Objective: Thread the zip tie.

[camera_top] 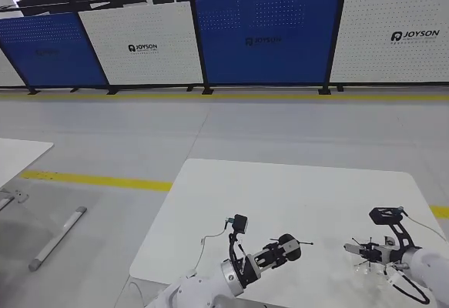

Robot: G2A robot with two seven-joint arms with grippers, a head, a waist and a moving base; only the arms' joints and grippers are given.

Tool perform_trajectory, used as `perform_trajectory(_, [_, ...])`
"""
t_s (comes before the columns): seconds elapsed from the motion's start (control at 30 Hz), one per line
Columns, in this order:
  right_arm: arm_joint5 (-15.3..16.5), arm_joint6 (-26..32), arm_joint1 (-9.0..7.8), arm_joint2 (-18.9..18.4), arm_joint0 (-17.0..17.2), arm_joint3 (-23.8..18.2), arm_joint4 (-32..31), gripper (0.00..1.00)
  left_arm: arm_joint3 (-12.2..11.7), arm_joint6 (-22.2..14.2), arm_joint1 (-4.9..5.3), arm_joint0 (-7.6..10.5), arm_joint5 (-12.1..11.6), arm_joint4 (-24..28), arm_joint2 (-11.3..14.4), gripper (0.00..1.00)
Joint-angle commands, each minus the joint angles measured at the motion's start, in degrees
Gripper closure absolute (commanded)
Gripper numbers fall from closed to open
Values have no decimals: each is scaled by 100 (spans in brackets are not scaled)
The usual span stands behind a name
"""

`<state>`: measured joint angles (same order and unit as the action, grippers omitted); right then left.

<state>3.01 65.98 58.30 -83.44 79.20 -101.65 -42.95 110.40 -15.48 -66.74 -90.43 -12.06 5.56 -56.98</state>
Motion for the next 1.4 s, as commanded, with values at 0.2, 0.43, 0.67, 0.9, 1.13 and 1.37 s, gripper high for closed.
perform_trajectory(0.2, [-41,-200,6,43,52,18,-64,0,0,0,0,0,0,0,0,100])
perform_trajectory(0.43, [-205,-221,-10,-42,72,98,62,58,0,0,0,0,0,0,0,100])
perform_trajectory(0.67, [-655,-111,-21,46,70,-52,-337,74,0,0,0,0,0,0,0,100])
perform_trajectory(0.9, [-739,-52,-30,23,47,-4,-315,75,0,0,0,0,0,0,0,100])
perform_trajectory(1.13, [-845,175,-53,37,73,-119,-499,76,0,0,0,0,0,0,0,100])
perform_trajectory(1.37, [-947,552,-59,193,-115,-74,-686,82,0,0,0,0,0,0,0,100])
